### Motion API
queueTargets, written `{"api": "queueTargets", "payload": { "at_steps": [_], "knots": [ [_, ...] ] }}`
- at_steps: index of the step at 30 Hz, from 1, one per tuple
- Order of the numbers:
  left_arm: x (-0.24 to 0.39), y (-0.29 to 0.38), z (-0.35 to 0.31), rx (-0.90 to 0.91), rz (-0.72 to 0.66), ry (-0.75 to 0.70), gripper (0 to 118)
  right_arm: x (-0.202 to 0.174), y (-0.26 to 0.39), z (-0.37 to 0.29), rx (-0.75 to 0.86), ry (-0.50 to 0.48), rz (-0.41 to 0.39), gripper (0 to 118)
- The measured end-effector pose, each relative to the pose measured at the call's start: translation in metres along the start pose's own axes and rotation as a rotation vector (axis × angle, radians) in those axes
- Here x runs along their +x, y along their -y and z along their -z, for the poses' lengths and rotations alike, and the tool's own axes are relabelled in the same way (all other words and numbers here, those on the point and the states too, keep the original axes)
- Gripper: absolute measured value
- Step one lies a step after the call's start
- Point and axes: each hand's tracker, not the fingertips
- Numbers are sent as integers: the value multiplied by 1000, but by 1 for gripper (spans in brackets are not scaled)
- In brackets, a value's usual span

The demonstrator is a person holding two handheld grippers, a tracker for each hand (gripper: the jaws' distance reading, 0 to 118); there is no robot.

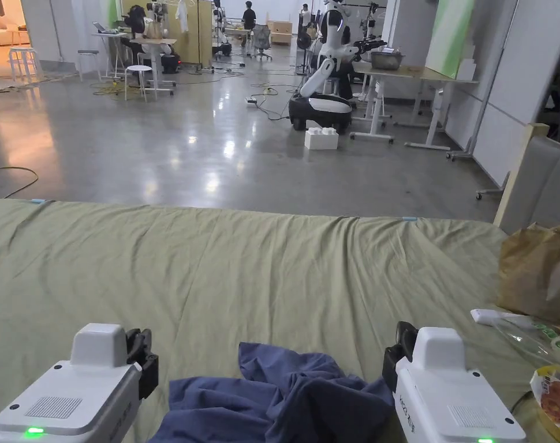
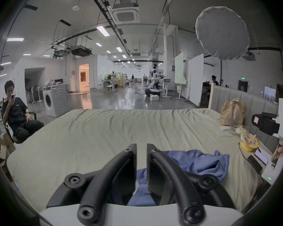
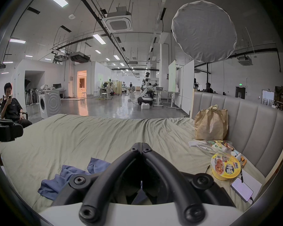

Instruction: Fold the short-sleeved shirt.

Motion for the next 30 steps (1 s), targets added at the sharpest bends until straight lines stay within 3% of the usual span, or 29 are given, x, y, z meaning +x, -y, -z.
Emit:
{"api": "queueTargets", "payload": {
  "at_steps": [3, 10, 16, 18, 20, 22, 28, 30],
  "knots": [
    [-12, 1, 1, -50, -86, 22, 0, -4, 0, 1, -2, -8, 3, 1],
    [-31, 19, 19, -205, -159, 7, 0, -8, 4, 4, -19, -19, -5, 1],
    [-39, 60, 44, -509, -111, 63, 2, -10, 14, 7, -46, -23, -13, 1],
    [-36, 76, 50, -580, -93, 62, 27, -11, 18, 9, -57, -24, -9, 1],
    [-39, 90, 61, -659, -111, 68, 38, -12, 23, 12, -75, -28, 0, 1],
    [-35, 106, 70, -720, -116, 61, 67, -13, 27, 13, -88, -32, 4, 1],
    [-26, 140, 90, -824, -8, -12, 70, -16, 35, 14, -111, -42, 1, 1],
    [-15, 140, 85, -769, 41, -27, 68, -15, 37, 14, -116, -43, -1, 1]
  ]
}}
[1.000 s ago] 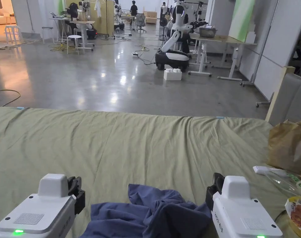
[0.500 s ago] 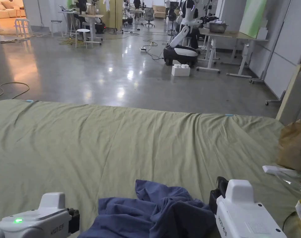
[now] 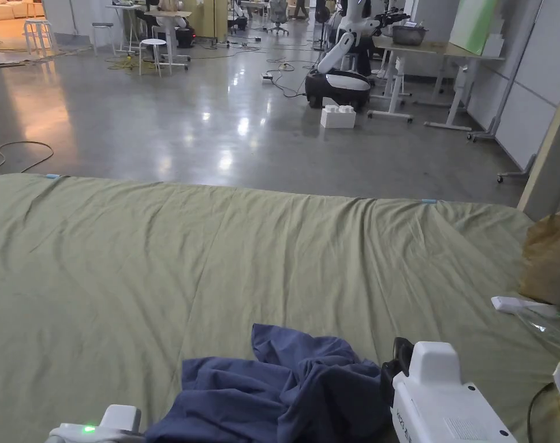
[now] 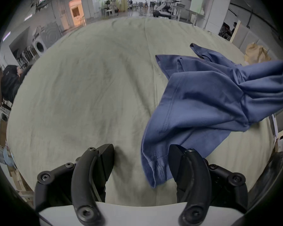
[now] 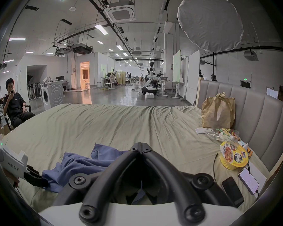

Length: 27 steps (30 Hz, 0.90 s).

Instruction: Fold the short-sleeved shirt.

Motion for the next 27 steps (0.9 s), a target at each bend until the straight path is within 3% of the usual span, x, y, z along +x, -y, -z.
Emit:
{"api": "queueTargets", "payload": {
  "at_steps": [1, 5, 7, 13, 16, 17, 18, 22, 27],
  "knots": [
    [5, 1, -1, 7, 19, -16, 65, 1, 1, 0, -1, 3, -1, 1],
    [20, 7, -6, 57, 45, 26, 15, 4, 7, 6, -14, 20, -7, 1],
    [28, 11, -4, 57, 66, 31, 7, 6, 9, 9, -23, 18, -2, 1],
    [14, 12, -17, 118, -7, 109, 4, 33, 12, 37, -112, 56, -8, 3],
    [5, 12, -31, 162, -24, 132, 4, 61, 18, 70, -276, 43, 63, 30],
    [2, 11, -36, 177, -33, 142, 4, 70, 18, 82, -286, 38, 49, 44],
    [-1, 10, -41, 187, -40, 152, 4, 78, 22, 94, -348, 30, 73, 48],
    [-9, 7, -55, 199, -63, 171, 4, 92, 40, 142, -522, 11, -9, 66],
    [-7, 7, -57, 202, -57, 174, 4, 94, 68, 186, -633, -38, 33, 67]
  ]
}}
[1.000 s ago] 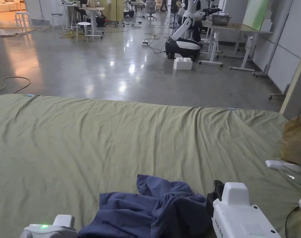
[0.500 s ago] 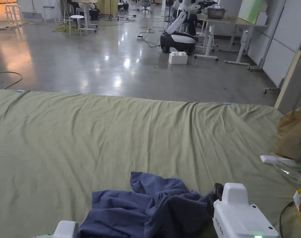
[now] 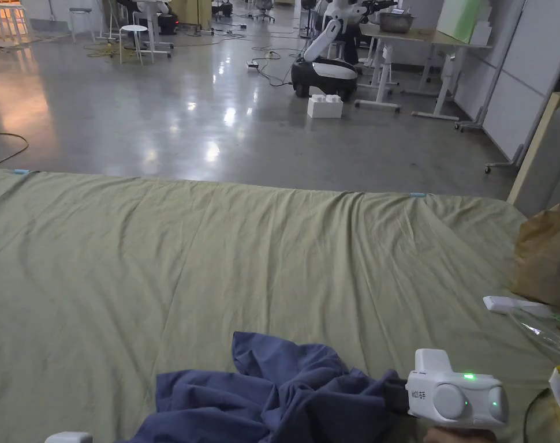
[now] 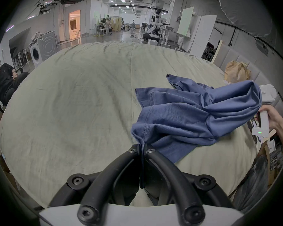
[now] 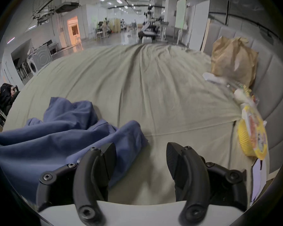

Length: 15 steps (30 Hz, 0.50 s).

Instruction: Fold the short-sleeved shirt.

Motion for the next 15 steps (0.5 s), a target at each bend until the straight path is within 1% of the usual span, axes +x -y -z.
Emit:
{"api": "queueTargets", "payload": {
  "at_steps": [3, 4, 6, 7, 8, 10, 13, 15],
  "knots": [
    [2, 2, 2, -9, 0, -4, 4, -5, 1, 17, -17, -32, -5, 66],
    [2, 3, 4, -13, 2, -7, 4, -9, 2, 20, -23, -50, -21, 60],
    [3, 4, 5, -18, 2, -6, 4, -14, 4, 24, -38, -84, -39, 22],
    [3, 5, 4, -20, 1, -6, 4, -17, 5, 26, -41, -110, -43, 10],
    [3, 5, 5, -21, -2, -5, 4, -20, 6, 24, -29, -116, -44, 9],
    [3, 5, 3, -17, -6, -2, 4, -24, 7, 18, -14, -76, -53, 6],
    [3, -1, -5, 6, -11, 8, 4, -24, 6, -4, 23, -70, 11, 5],
    [3, -7, -12, 32, -10, 15, 4, -22, 2, -22, 70, -36, 13, 5]
  ]
}}
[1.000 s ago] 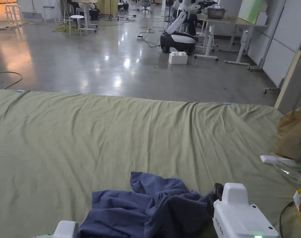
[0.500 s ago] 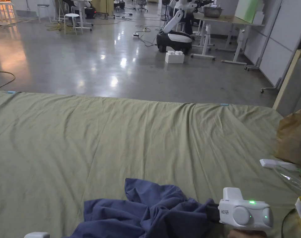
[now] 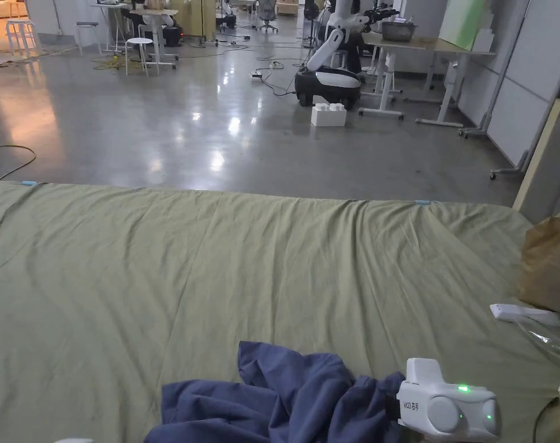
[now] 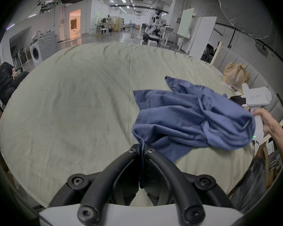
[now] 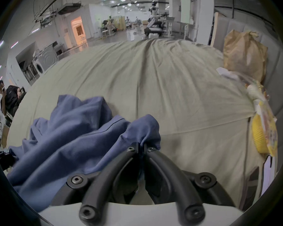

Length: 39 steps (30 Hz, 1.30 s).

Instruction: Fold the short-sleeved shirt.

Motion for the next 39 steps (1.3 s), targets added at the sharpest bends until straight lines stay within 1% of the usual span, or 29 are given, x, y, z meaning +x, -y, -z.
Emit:
{"api": "queueTargets", "payload": {
  "at_steps": [2, 5, 8, 12, 15, 19, 21, 24, 29, 31, 37, 39],
  "knots": [
    [2, -10, -12, 41, 9, 1, 4, 0, -7, -25, 88, 13, -37, 5],
    [0, -25, -28, 97, 6, 17, 4, 2, -18, -60, 144, 8, -45, 5],
    [-3, -43, -46, 150, 3, 19, 4, 4, -29, -92, 209, 62, -78, 5],
    [-13, -70, -66, 213, 23, 0, 4, 14, -43, -129, 259, 78, -63, 5],
    [-21, -91, -79, 271, 36, -24, 4, 18, -54, -153, 318, 113, -84, 5],
    [-31, -132, -101, 341, 35, -60, 4, 21, -71, -185, 407, 134, -76, 5],
    [-33, -150, -113, 384, 30, -65, 4, 18, -82, -200, 457, 144, -85, 5],
    [-34, -180, -127, 421, 35, -84, 4, 13, -100, -214, 491, 169, -92, 5],
    [-37, -222, -142, 476, 28, -99, 3, 6, -131, -237, 554, 171, -88, 5],
    [-36, -237, -145, 481, 30, -111, 3, 3, -143, -243, 569, 162, -58, 5],
    [-33, -271, -151, 526, 41, -122, 3, -7, -176, -253, 627, 153, -68, 5],
    [-31, -280, -151, 535, 41, -129, 3, -12, -188, -255, 647, 161, -91, 5]
  ]
}}
